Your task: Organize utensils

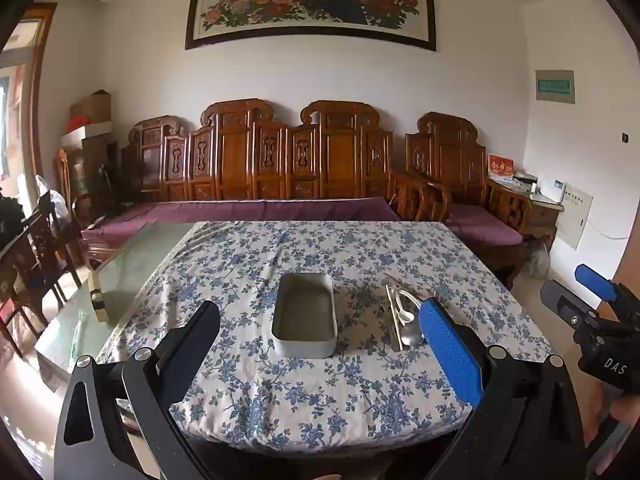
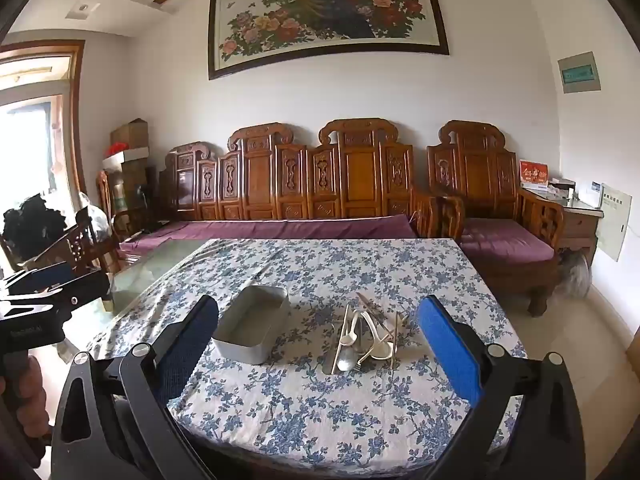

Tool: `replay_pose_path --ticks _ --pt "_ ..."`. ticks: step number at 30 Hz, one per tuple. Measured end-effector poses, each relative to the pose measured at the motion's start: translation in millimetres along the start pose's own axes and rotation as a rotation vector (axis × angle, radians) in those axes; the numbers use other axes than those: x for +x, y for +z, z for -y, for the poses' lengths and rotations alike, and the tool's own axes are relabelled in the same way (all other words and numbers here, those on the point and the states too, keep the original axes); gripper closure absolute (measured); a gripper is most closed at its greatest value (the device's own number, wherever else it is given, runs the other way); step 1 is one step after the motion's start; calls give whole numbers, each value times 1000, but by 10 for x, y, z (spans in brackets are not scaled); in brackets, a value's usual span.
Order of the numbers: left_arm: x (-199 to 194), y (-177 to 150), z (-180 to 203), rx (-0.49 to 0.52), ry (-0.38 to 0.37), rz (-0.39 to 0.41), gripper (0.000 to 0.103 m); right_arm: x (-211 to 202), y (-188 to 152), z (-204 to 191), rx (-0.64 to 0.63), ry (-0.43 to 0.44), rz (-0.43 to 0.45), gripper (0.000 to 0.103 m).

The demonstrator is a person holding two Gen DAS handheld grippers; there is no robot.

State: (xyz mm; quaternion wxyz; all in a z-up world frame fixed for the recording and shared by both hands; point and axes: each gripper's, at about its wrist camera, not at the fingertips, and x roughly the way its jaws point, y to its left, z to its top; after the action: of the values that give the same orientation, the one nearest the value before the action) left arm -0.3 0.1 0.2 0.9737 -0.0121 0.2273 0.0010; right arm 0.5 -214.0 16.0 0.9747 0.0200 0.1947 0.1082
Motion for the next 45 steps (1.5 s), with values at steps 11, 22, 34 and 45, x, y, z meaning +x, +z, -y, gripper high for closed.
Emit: replay_pose_path --ticks 11,22,34,45 --pt "19 -13 60 10 8 -2 6 2 -9 -11 -5 1 3 2" --pt "-2 6 76 8 1 -2 6 19 4 -26 -4 0 5 2" --pt "-23 -15 54 2 -12 -1 6 22 -4 -38 -6 1 5 2" --pt "-9 8 53 0 -19 -8 6 -22 2 -54 -10 8 9 2"
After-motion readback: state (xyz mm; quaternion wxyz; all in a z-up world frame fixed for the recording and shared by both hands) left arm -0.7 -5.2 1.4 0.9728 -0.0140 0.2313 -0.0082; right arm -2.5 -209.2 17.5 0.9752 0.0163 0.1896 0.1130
